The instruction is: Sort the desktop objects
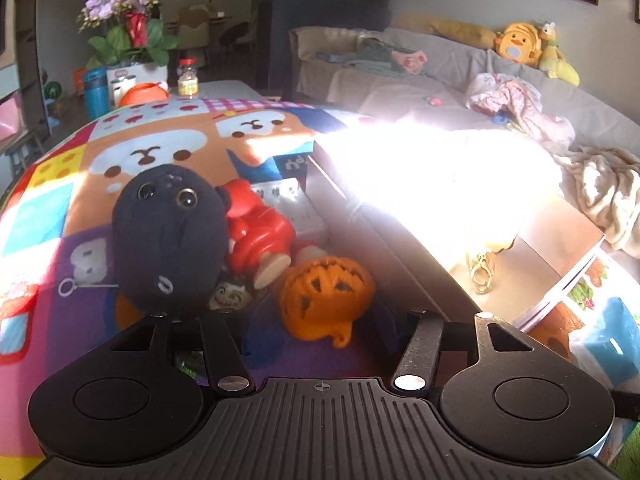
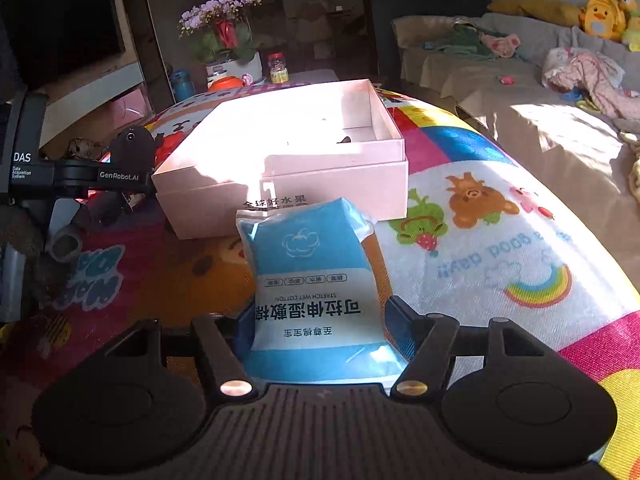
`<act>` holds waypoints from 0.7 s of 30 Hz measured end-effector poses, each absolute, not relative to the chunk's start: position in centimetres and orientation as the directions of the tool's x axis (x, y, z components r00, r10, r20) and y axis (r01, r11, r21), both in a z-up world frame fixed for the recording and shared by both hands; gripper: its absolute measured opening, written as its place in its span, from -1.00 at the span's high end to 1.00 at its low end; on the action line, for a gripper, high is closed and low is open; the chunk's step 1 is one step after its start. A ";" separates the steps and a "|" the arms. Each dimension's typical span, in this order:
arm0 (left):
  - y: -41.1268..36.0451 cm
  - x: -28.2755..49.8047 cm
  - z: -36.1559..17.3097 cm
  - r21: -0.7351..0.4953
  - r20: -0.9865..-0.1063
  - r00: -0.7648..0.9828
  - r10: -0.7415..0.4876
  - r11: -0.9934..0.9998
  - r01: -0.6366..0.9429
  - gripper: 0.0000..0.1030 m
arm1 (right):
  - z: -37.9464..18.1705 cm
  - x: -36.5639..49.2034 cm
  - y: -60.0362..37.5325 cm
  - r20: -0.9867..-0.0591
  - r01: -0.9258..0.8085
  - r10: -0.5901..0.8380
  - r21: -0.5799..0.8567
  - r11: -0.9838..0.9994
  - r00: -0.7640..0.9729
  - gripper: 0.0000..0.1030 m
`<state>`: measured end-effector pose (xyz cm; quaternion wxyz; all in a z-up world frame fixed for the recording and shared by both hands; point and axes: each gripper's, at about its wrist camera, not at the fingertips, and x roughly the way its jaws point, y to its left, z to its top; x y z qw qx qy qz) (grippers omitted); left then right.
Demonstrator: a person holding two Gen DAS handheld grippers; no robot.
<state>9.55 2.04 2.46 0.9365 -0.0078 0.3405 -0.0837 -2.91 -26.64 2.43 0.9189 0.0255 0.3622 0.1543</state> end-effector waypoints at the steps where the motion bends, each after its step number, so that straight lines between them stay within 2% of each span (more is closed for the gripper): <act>1: 2.0 9.9 2.5 -0.070 -0.636 0.755 -0.162 0.986 0.152 -0.15 | 2.2 -2.9 -26.7 -0.655 -0.261 0.307 0.171 0.950 0.690 -0.36; 4: 2.1 10.3 2.6 -0.094 -0.635 0.751 -0.180 0.983 0.156 -0.09 | 1.6 -3.3 -26.4 -0.630 -0.274 0.312 0.161 0.948 0.712 -0.50; 7: 1.7 9.4 2.7 -0.050 -0.622 0.767 -0.156 0.986 0.160 0.03 | 1.6 -3.2 -26.0 -0.632 -0.286 0.314 0.149 0.947 0.708 -0.59; 8: 1.5 8.7 2.8 -0.027 -0.614 0.775 -0.150 0.985 0.170 0.22 | 1.6 -3.2 -26.1 -0.632 -0.287 0.318 0.155 0.945 0.707 -0.60; 9: 1.4 7.9 3.0 -0.014 -0.613 0.775 -0.151 0.983 0.181 0.52 | 1.6 -3.2 -26.2 -0.631 -0.288 0.322 0.160 0.944 0.706 -0.60; 11: 1.5 6.2 3.3 -0.022 -0.618 0.766 -0.177 0.978 0.209 0.79 | 1.6 -3.2 -26.3 -0.628 -0.287 0.327 0.168 0.943 0.706 -0.60; 16: 0.3 1.9 3.7 -0.012 -0.631 0.730 -0.261 0.945 0.328 0.75 | 1.6 -3.2 -26.3 -0.628 -0.287 0.325 0.165 0.944 0.707 -0.60; 19: -0.2 2.1 3.7 0.028 -0.611 0.760 -0.223 0.953 0.302 0.57 | 1.6 -3.2 -26.1 -0.629 -0.286 0.319 0.156 0.945 0.709 -0.60; 21: 0.2 3.6 3.7 0.017 -0.594 0.780 -0.197 0.966 0.257 0.28 | 1.6 -3.3 -26.1 -0.628 -0.282 0.312 0.150 0.947 0.713 -0.60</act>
